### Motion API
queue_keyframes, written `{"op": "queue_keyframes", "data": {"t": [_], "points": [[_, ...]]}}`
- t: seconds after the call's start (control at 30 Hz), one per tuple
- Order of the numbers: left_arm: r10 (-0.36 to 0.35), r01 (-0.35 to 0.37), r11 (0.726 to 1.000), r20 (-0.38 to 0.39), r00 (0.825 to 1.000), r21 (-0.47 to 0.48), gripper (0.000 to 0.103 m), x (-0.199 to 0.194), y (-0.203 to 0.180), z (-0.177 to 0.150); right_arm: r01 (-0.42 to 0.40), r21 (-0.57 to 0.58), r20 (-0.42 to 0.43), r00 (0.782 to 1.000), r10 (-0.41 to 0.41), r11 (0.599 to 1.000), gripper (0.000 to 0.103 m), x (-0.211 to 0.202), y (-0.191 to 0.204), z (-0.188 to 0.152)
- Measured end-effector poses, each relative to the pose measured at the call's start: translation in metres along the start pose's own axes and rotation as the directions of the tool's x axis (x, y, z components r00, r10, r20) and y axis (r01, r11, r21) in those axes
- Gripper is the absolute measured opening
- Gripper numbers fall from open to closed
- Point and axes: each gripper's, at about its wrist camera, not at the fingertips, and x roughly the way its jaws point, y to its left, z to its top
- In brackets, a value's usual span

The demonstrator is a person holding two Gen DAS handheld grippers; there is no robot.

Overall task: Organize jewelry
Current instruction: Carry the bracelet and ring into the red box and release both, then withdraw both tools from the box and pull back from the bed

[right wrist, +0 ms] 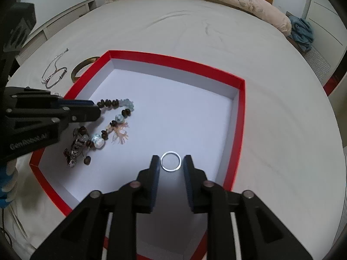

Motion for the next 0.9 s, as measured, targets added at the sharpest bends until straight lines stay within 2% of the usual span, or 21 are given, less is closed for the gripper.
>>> {"op": "queue_keyframes", "data": {"t": [0.03, 0.27, 0.6, 0.9], "points": [[-0.003, 0.003, 1.000, 0.003, 1.000, 0.003, 0.009, -0.003, 0.000, 0.000, -0.001, 0.004, 0.002, 1.000, 0.001, 1.000, 0.031, -0.003, 0.000, -0.001], [-0.012, 0.011, 1.000, 0.038, 0.999, 0.004, 0.015, -0.037, 0.005, -0.003, 0.016, 0.023, 0.030, 0.999, -0.016, 1.000, 0.032, -0.029, 0.005, -0.006], [-0.003, 0.009, 0.999, 0.103, 0.995, -0.051, 0.018, -0.112, 0.027, -0.025, 0.019, 0.056, 0.091, 0.996, -0.024, 0.998, 0.032, -0.087, 0.023, -0.019], [0.086, -0.068, 0.992, 0.170, 0.982, -0.110, 0.027, -0.188, 0.072, -0.072, -0.005, 0.081, 0.173, 0.985, -0.010, 0.997, 0.032, -0.151, 0.051, -0.039]]}}
